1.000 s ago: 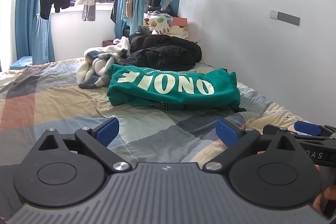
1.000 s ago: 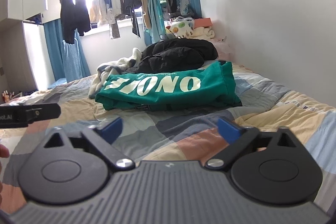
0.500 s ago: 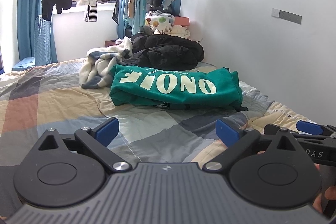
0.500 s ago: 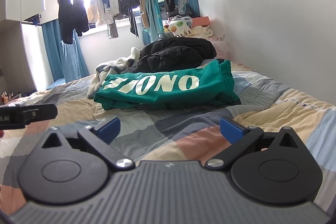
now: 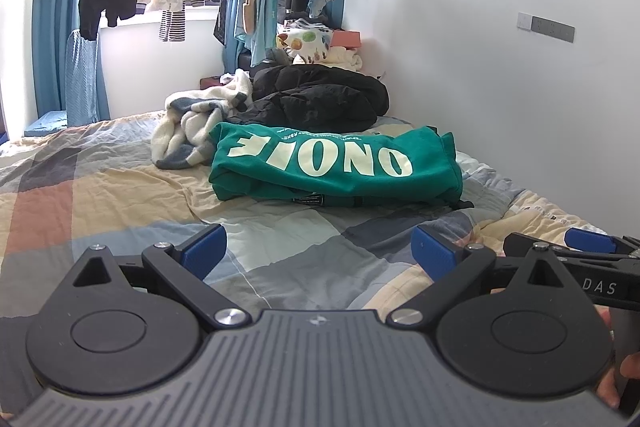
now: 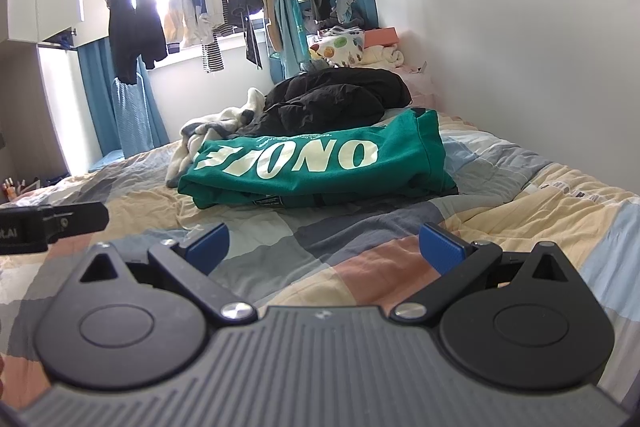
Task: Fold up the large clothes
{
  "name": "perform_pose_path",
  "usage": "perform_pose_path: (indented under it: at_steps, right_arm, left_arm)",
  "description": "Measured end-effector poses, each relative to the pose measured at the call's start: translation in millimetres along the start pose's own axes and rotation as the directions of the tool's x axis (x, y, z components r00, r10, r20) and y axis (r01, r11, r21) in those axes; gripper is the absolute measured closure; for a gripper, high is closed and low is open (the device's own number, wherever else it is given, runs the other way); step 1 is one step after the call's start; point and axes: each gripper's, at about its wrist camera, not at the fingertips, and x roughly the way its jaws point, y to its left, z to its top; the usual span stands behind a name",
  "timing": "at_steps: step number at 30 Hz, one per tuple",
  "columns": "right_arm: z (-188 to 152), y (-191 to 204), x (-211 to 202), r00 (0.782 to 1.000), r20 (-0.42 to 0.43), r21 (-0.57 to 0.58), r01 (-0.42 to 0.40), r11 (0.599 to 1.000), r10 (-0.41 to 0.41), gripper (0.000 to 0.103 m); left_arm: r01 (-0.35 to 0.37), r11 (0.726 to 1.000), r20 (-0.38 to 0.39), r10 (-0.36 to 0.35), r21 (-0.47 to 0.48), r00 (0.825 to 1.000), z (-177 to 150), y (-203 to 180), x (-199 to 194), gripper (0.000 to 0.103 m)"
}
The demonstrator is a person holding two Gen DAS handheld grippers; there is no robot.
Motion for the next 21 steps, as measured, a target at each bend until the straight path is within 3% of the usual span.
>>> perform_pose_path:
  at_steps: [21]
  right_arm:
    - [-0.4, -0.2, -1.3, 1.0, 0.0, 0.008, 0.007, 1.0, -0.007, 0.0]
  left_arm:
    - [-0.005, 1.0, -0.005, 0.005, 0.014, 1.0, -1.9, 0.3, -1.1, 0.002]
